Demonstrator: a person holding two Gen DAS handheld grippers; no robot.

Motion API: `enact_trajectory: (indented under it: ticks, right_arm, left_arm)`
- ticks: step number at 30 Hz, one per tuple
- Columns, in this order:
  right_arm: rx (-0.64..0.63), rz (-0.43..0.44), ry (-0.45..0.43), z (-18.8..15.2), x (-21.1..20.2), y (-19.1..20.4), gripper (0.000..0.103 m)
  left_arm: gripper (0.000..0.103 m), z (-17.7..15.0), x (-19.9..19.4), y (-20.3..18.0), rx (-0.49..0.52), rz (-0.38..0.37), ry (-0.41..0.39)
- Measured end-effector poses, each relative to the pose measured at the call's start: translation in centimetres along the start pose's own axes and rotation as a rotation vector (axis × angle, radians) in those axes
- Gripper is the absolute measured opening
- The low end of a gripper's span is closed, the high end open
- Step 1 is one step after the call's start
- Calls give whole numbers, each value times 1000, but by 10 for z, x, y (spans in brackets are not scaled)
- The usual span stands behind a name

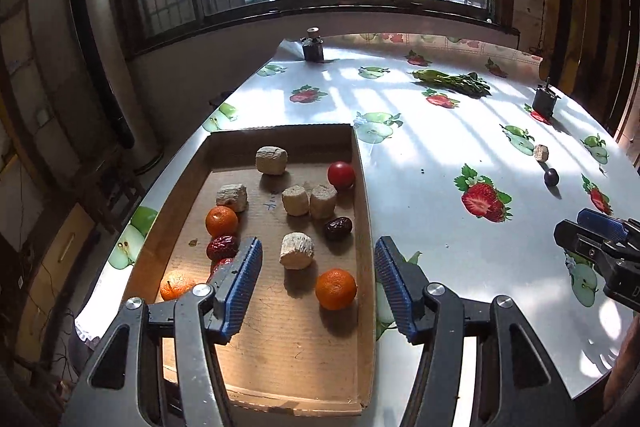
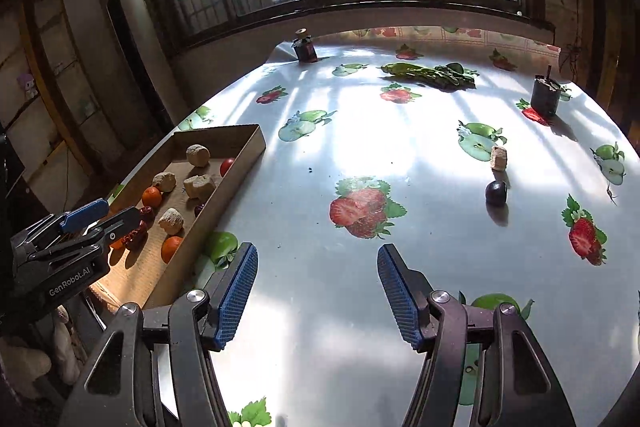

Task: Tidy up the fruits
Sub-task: 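Withdraw both tools from the box toward the last items, then grasp the dark plum with the left tool while the right tool grasps a small cake block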

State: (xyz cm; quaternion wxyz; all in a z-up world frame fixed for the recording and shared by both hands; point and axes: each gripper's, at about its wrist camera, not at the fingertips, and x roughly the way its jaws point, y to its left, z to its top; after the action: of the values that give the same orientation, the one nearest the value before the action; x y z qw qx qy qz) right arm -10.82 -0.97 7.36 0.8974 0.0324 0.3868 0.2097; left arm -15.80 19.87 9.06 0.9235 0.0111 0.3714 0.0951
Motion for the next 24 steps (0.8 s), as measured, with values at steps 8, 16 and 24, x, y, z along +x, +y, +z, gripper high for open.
enact_trajectory:
  ticks: [8, 16, 24]
  right_arm:
    - [100, -68, 1, -6, -11, -59, 67]
    - [173, -177, 8, 4, -21, -121, 67]
    - [236, -238, 33, 56, 26, -166, 64]
  left_arm:
    - [64, -1, 5, -26, 52, -23, 17]
    - [67, -4, 24, -35, 26, -106, 87]
    - [67, -8, 35, -45, 9, -173, 127]
